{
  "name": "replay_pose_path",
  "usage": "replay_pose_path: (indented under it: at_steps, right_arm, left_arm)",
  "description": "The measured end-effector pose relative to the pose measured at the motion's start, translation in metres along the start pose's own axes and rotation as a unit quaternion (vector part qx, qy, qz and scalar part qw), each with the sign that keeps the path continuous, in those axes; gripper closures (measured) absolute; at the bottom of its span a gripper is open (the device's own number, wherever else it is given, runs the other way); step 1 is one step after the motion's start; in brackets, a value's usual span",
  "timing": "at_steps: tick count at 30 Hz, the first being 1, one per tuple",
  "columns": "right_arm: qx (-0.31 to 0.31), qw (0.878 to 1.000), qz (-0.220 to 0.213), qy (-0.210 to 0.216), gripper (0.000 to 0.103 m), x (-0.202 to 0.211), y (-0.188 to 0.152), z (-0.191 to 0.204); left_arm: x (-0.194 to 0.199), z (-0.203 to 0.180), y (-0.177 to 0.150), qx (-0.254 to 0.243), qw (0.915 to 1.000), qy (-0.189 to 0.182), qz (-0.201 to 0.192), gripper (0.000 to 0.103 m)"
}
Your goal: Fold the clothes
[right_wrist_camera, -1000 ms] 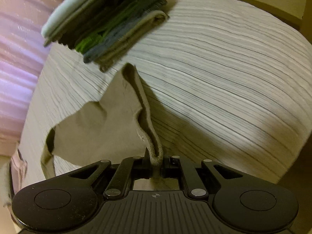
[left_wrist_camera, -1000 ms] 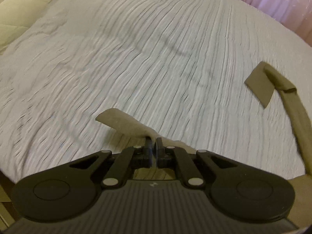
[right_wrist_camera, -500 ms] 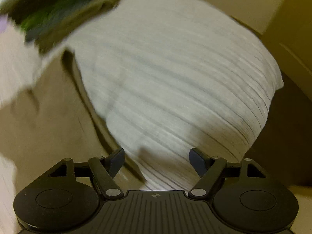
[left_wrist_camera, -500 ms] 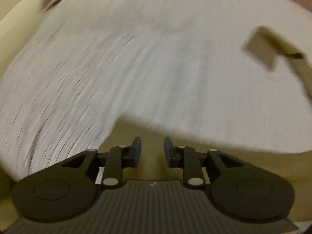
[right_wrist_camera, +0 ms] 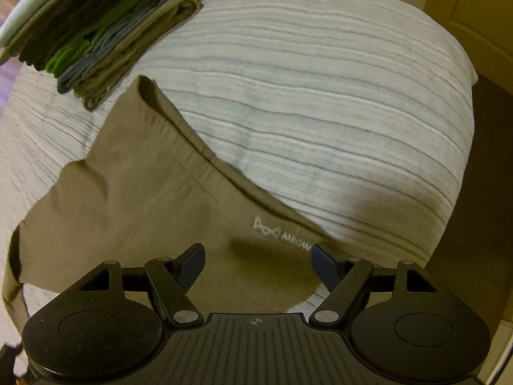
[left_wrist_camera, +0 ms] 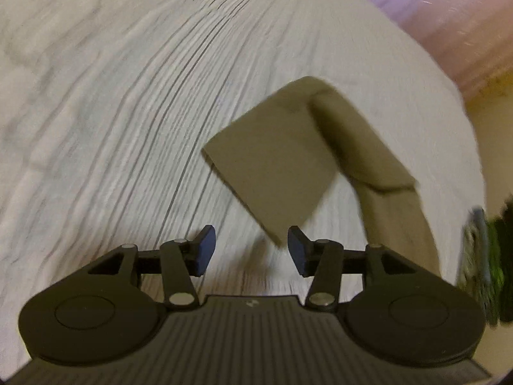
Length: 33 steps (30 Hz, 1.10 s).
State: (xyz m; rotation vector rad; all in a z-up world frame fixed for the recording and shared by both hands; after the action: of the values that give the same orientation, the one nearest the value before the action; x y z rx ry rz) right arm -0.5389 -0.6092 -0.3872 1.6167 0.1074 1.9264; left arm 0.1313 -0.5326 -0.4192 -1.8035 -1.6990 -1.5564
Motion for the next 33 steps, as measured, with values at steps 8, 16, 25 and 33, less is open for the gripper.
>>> replay_pose_path:
  at_steps: [8, 16, 25, 33]
  right_arm:
    - [0.006, 0.999, -0.003, -0.036, 0.027, -0.016, 0.015, 0.017]
    - [0.013, 0.999, -0.001, -0.041, 0.027, -0.037, 0.026, 0.041]
    - [-0.009, 0.998, 0.02, -0.052, 0.027, -0.06, 0.016, 0.044]
    - [0.005, 0.999, 0.02, -0.047, 0.027, -0.061, 0.015, 0.046]
  left_arm:
    - [-0.016, -0.055, 0.092, 0.001, 0.9947, -0.097, -0.035, 0.103]
    - [-0.009, -0.136, 0.245, -0.082, 0.974, -0.127, -0.169, 0.1]
    - [-0.008, -0.009, 0.054, 0.001, 0.9979, -0.054, 0.035, 0.069]
    - [-0.052, 0.024, 0.025, 0.152, 0.9881, -0.023, 0.002, 0.103]
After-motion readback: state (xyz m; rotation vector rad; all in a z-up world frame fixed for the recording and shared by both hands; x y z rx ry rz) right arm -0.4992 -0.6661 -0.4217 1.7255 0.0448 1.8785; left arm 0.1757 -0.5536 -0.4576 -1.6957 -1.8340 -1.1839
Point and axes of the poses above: each gripper's, at about its wrist camera, not at the fingertips, and x roughly against the way its jaws point, z to its left, y to its top, the point moved 6 cm from there along -x, roughly the way its jaws point, and after that the axes turned 14 degrees about -z, right-handed, at the moved point
